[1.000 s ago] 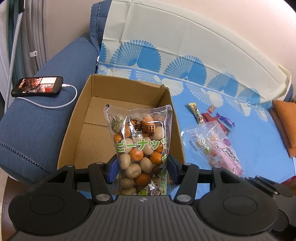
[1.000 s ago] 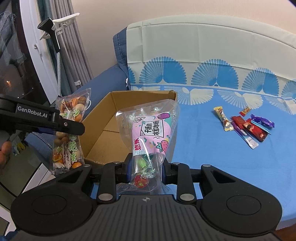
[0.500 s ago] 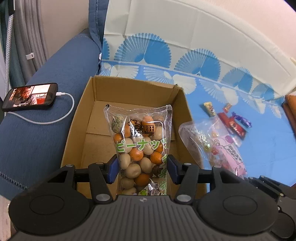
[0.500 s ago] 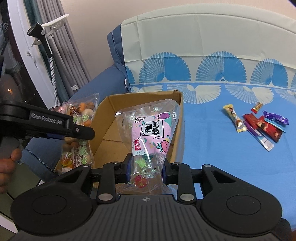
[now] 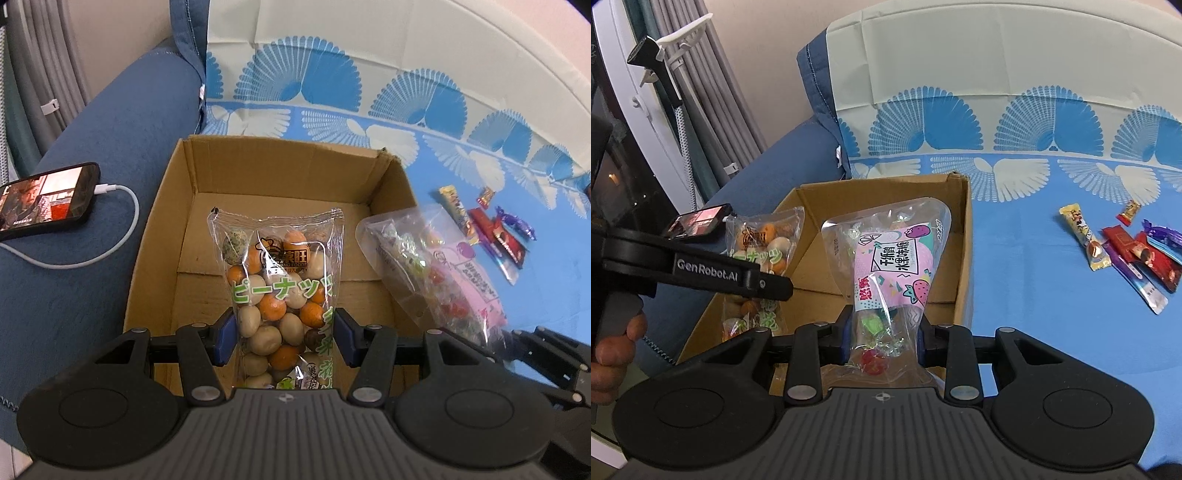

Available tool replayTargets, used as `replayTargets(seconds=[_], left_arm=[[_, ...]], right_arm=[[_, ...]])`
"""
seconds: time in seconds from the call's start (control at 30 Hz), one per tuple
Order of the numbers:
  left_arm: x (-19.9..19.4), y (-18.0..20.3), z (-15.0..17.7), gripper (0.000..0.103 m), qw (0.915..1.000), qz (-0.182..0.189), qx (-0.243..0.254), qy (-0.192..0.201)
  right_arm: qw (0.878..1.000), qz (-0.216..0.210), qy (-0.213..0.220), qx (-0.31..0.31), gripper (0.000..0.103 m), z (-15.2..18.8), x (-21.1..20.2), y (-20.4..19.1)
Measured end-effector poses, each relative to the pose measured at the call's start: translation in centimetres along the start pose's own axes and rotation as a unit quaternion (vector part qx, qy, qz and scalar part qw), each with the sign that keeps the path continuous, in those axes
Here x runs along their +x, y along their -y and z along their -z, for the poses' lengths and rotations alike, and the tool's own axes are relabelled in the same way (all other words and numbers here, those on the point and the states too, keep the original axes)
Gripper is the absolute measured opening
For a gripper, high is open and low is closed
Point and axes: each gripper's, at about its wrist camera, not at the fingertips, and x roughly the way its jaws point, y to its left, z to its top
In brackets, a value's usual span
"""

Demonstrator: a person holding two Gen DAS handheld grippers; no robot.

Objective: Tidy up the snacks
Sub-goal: 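Carry the peanut bag with the left tool while the right tool carries the candy bag to the box, then release both bags into the box and lift both tools away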

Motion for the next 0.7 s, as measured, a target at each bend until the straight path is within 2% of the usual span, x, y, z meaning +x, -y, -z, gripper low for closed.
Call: replayTargets(seconds=[0.47, 0.57, 0.6, 0.63, 0.67, 0.7], left_arm=[[3.3, -1.2, -0.6, 0.060, 0.9997, -0.011, 0.003, -0.021], [4.0, -1.3, -0.5, 0.061, 0.9994, -0.014, 0.001, -0.032], [4.2, -1.3, -0.6, 0.065, 0.9992, -0.013, 0.001, -0.038], [4.5, -1.4, -0.7, 0.079, 0.9989, -0.011, 0.000, -0.047], [4.6, -1.5, -0.8, 0.087, 0.9985, -0.012, -0.004, -0.053], [4.4, -1.6, -0.8, 0.100, 0.9984, -0.020, -0.008, -0.052]], right_arm=[[1.000, 0.005, -0.019, -0.005, 0.035, -0.6, 3.4, -0.1], [1.000, 0.005, -0.025, -0.005, 0.039, -0.8, 4.1, -0.1], [1.000, 0.003, -0.029, -0.005, 0.046, -0.9, 4.3, -0.1], [0.999, 0.010, -0.032, -0.002, 0.056, -1.0, 4.5, -0.1], [0.999, 0.018, -0.032, 0.002, 0.067, -1.1, 4.5, -0.1], [0.999, 0.026, -0.030, 0.006, 0.088, -1.3, 4.5, -0.1]])
